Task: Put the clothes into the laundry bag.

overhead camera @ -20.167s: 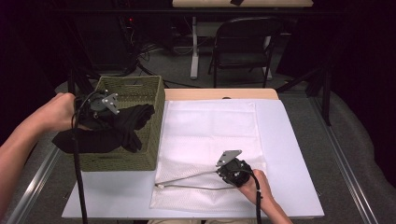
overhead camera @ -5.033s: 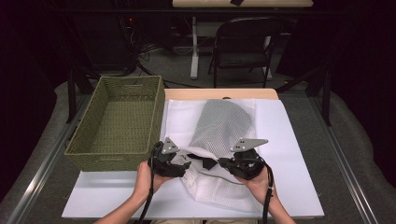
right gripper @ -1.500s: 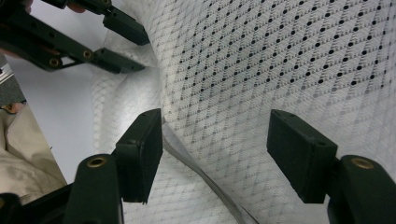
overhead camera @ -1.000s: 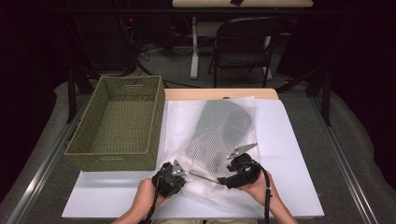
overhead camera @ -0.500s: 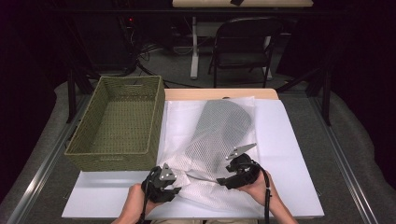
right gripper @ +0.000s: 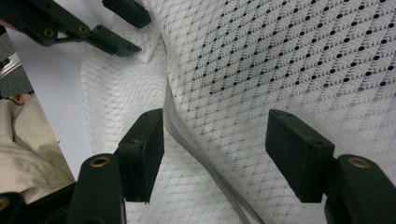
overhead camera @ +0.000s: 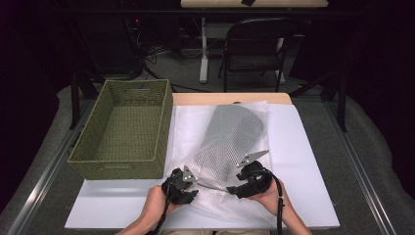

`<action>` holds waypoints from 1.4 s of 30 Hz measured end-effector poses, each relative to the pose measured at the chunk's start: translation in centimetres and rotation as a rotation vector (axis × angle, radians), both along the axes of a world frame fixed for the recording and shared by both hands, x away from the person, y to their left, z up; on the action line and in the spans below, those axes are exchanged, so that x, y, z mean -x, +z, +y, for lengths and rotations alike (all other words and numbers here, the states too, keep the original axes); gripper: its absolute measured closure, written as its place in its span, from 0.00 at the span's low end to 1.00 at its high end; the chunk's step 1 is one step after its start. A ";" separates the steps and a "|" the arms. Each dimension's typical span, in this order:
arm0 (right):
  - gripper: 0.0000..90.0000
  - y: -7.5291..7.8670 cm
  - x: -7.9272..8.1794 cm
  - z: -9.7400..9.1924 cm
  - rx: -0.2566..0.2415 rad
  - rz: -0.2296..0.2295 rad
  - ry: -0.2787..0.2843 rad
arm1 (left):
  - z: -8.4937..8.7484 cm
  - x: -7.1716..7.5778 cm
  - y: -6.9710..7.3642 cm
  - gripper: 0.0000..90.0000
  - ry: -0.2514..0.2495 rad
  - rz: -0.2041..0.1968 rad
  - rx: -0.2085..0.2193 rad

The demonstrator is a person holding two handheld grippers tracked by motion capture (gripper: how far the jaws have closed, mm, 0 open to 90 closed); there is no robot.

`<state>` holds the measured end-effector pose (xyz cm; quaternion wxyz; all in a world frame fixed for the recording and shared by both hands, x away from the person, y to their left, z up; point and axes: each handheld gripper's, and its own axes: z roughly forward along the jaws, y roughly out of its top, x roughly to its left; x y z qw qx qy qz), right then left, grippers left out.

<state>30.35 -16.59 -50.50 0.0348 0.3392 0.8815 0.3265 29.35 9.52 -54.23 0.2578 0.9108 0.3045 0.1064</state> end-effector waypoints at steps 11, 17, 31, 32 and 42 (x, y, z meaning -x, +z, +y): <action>0.41 0.0 0.1 0.1 0.007 -0.002 0.009 | 2.3 -0.1 0.0 0.98 0.048 0.033 0.037; 0.41 0.0 0.1 0.1 0.005 -0.007 0.012 | 3.6 0.8 0.5 0.99 0.040 0.051 0.053; 0.41 -0.1 0.3 0.7 0.014 0.001 0.029 | 6.7 3.1 0.8 0.99 0.053 0.145 0.117; 0.41 -0.1 0.3 0.7 0.016 -0.005 0.032 | 6.8 3.2 0.8 0.99 0.053 0.152 0.118; 0.40 -0.3 0.3 1.0 0.028 0.000 0.044 | 7.8 3.9 0.4 0.96 0.050 0.240 0.110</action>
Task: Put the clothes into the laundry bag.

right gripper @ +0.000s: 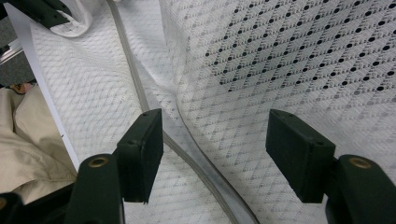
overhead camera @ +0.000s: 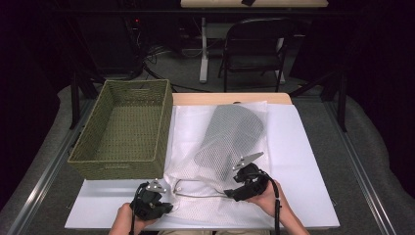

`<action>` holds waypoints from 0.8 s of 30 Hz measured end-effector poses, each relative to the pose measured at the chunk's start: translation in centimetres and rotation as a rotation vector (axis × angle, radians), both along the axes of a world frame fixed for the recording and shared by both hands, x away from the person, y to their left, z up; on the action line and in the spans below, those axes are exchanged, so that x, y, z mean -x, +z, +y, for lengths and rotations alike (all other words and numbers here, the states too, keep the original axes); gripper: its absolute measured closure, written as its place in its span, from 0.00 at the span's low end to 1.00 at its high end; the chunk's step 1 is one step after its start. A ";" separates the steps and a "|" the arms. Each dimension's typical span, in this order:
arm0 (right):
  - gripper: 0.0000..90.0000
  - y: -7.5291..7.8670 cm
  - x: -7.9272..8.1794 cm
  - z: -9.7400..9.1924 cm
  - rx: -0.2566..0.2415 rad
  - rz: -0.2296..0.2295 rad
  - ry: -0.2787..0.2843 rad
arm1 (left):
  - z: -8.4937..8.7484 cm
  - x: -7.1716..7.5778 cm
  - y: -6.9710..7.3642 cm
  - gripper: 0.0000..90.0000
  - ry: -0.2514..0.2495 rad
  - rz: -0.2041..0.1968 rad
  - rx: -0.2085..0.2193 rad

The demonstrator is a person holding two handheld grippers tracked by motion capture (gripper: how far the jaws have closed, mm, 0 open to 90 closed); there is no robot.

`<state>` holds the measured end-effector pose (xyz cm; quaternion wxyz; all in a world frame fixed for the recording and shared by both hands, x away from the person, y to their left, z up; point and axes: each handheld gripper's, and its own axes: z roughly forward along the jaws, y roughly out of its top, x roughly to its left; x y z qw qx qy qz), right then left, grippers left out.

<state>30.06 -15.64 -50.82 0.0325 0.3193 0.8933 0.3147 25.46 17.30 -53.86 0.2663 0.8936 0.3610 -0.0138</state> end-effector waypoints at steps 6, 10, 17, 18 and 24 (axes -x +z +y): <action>0.39 0.1 0.1 0.0 0.000 -0.007 -0.002 | 0.9 0.4 0.4 0.78 -0.005 0.015 0.005; 0.38 0.2 0.2 0.1 0.004 -0.012 0.004 | 1.7 0.5 1.2 0.54 0.015 -0.007 0.004; 0.32 0.3 0.2 0.1 0.012 -0.029 0.015 | 2.5 0.0 1.9 0.33 0.058 -0.044 0.018; 0.31 0.4 0.2 0.2 0.017 -0.033 0.015 | 2.4 -0.2 2.0 0.31 0.066 -0.058 0.014; 0.29 0.6 0.4 0.5 0.015 -0.051 0.027 | 1.7 -1.1 2.2 0.24 0.072 -0.078 -0.003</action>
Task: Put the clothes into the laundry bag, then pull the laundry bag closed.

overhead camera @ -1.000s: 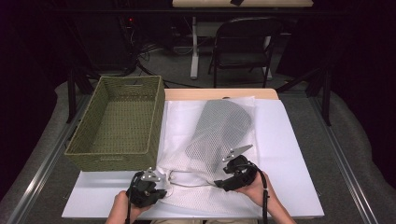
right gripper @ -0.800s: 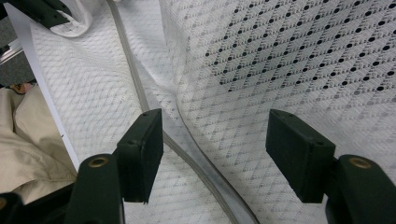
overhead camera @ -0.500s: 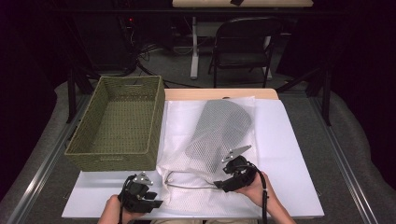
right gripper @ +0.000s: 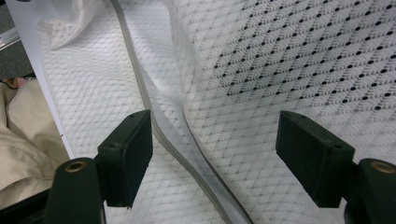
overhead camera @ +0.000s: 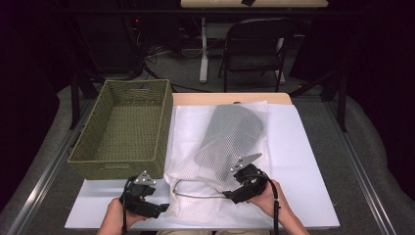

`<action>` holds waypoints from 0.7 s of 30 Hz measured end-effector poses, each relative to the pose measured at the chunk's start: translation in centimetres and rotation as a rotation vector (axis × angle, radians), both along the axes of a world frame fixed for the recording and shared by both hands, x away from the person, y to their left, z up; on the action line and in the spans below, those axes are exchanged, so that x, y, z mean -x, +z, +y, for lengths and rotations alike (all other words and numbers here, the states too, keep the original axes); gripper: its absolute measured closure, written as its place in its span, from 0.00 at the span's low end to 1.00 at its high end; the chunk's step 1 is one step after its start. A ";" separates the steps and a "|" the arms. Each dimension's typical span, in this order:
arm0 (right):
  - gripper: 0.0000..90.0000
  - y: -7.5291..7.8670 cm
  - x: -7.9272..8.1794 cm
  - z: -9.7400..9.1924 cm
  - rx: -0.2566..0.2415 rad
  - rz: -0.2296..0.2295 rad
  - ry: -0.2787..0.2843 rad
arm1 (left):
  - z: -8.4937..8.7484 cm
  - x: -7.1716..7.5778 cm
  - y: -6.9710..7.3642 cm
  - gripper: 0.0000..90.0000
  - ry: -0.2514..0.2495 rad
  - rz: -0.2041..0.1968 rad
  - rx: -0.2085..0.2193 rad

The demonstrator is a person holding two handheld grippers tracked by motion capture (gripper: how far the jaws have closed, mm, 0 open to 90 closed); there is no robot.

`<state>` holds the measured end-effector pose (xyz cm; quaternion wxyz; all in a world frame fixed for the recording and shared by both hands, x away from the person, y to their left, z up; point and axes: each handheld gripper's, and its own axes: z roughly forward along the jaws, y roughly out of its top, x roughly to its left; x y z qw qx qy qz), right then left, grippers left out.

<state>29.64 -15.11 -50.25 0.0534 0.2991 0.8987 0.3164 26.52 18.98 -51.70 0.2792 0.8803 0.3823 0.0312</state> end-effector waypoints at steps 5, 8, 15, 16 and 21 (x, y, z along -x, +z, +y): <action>0.30 0.0 0.1 0.4 0.004 -0.002 0.009 | -1.2 -0.7 0.1 0.24 0.010 -0.026 -0.024; 0.30 0.0 0.1 0.5 0.007 -0.003 0.015 | -1.6 -1.0 0.1 0.25 0.008 -0.027 -0.033; 0.30 0.1 0.3 0.9 0.001 -0.005 0.028 | -2.4 -1.8 -0.5 0.32 0.017 -0.017 -0.029; 0.30 0.1 0.3 1.0 -0.002 -0.006 0.033 | -2.5 -1.8 -0.6 0.35 0.007 -0.009 -0.032; 0.30 0.2 0.5 1.4 -0.008 -0.007 0.050 | -2.8 -1.6 -1.3 0.49 -0.016 0.008 -0.031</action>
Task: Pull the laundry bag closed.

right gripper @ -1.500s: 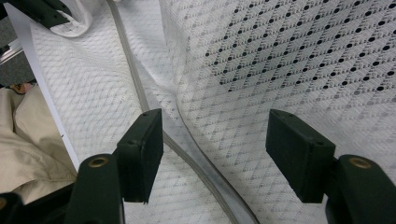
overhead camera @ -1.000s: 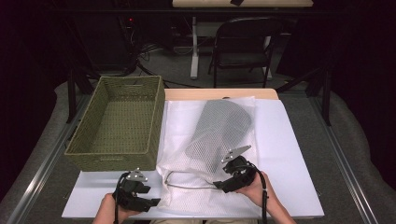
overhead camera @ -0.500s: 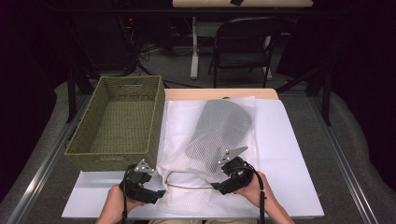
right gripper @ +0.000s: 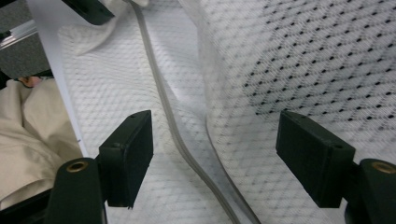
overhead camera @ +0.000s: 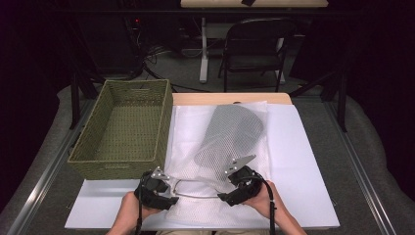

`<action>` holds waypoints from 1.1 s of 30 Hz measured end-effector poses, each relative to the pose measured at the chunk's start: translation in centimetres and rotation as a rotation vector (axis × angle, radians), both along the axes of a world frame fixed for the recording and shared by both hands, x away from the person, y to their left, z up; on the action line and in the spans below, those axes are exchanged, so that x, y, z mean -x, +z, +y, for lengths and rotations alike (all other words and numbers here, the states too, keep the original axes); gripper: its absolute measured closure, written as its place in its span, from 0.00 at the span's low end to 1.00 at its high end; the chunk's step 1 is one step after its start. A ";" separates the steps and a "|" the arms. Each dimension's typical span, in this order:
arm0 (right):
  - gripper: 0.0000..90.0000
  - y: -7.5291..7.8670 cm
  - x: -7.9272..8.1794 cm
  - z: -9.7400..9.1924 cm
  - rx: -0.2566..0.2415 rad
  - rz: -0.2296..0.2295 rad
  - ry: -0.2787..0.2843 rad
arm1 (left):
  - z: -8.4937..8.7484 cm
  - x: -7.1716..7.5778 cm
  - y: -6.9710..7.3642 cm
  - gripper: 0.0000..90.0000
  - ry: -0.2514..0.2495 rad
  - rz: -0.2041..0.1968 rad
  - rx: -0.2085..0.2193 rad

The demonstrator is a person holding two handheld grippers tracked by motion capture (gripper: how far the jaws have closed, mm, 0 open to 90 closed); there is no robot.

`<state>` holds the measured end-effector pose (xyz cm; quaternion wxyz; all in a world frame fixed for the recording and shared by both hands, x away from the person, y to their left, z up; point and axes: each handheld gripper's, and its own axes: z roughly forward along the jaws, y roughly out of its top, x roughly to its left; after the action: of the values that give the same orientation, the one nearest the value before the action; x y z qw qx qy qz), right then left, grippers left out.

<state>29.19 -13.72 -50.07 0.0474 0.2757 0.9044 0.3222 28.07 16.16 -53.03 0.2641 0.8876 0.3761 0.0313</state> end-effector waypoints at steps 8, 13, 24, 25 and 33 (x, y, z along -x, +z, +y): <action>0.32 0.0 0.5 1.5 -0.005 0.014 0.055 | 0.5 -0.1 -0.7 0.76 -0.008 0.023 0.005; 0.36 0.1 0.5 3.2 -0.023 0.032 0.104 | 1.3 -0.2 -0.8 0.87 0.004 0.028 0.016; 0.59 -0.8 -1.1 7.5 -0.005 0.047 0.200 | 1.7 -0.3 -0.7 0.89 -0.028 0.003 0.017; 0.63 -0.9 -1.3 7.8 -0.003 0.042 0.207 | 1.7 -0.4 -0.8 0.89 -0.035 -0.001 0.020; 0.72 -1.7 -2.5 10.7 0.010 0.020 0.270 | 1.4 -0.4 -0.9 0.91 -0.055 -0.008 0.025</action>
<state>31.65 -3.00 -51.76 -0.0040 0.1546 0.9353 0.3183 28.47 17.58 -53.95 0.2775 0.8941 0.3508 0.0227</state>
